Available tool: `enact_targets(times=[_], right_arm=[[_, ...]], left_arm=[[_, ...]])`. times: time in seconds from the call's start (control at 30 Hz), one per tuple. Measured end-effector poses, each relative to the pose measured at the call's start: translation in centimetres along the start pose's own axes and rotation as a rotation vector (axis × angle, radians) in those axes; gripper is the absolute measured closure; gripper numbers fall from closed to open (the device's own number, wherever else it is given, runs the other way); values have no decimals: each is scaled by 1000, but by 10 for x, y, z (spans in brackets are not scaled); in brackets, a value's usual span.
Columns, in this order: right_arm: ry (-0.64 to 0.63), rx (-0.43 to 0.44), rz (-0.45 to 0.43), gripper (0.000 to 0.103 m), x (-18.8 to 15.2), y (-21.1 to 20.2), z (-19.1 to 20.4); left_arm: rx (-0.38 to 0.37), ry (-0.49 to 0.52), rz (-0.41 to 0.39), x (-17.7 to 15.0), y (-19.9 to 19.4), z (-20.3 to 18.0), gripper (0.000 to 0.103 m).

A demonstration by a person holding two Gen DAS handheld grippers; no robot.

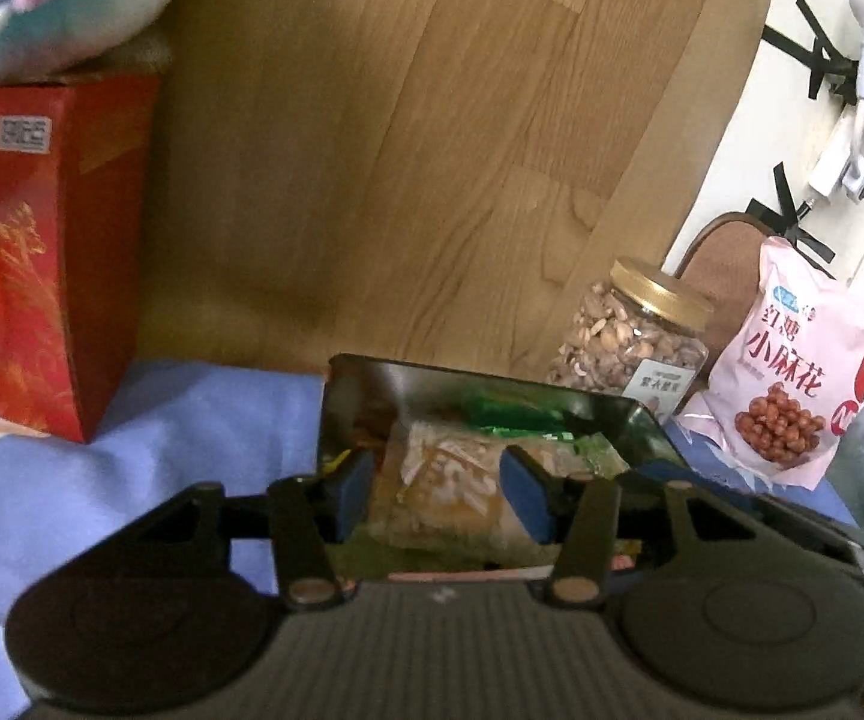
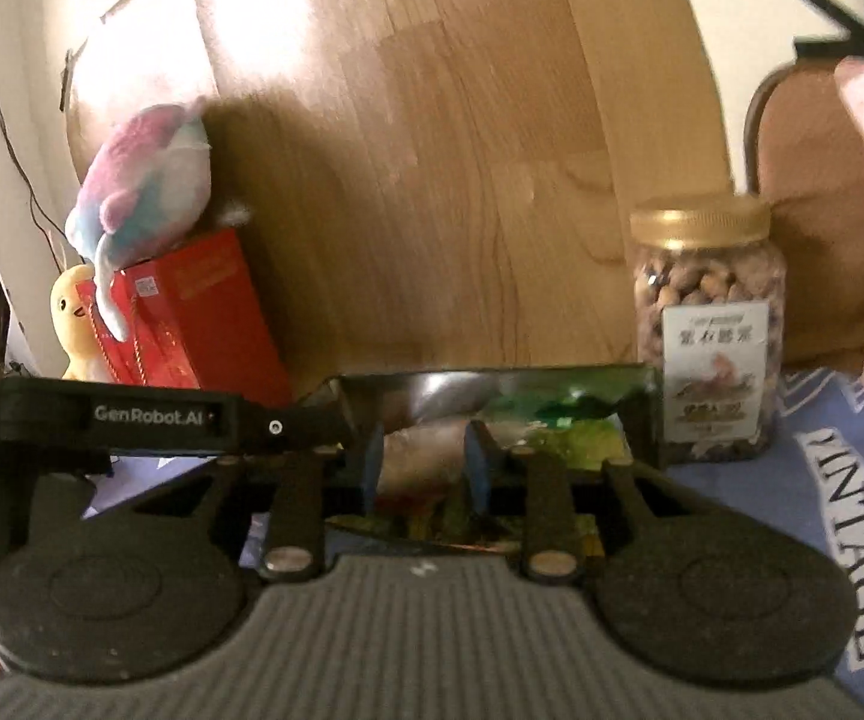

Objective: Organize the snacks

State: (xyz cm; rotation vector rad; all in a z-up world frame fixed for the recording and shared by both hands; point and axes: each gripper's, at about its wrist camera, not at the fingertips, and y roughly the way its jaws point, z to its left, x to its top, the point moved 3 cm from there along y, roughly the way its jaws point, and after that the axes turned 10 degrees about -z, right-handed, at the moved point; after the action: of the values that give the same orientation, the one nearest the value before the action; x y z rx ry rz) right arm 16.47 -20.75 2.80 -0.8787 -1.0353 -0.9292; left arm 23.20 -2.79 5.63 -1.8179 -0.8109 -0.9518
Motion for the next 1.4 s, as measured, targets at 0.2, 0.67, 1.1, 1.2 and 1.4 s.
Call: enact_targets(times=[0.2,0.67,1.1,1.2,1.4], right_arm=[[36,-6,-77,70,4,-44,9],[253,-39,57,50,-57,-129,26],[300,-99,63,31,-73,-155,35],[316,-107,61,30,-73,-157,34],[317,-107,59,29,-76,-157,35]], left_arm=[[34,47,-35,-8,-40,-19,53],[95,127,33,-83,-115,-53,42],[162,132,97,-123,-135,-53,16],[192,131,81,-125,-139,-50,0],[224,160,72,-125,-142,-51,0]])
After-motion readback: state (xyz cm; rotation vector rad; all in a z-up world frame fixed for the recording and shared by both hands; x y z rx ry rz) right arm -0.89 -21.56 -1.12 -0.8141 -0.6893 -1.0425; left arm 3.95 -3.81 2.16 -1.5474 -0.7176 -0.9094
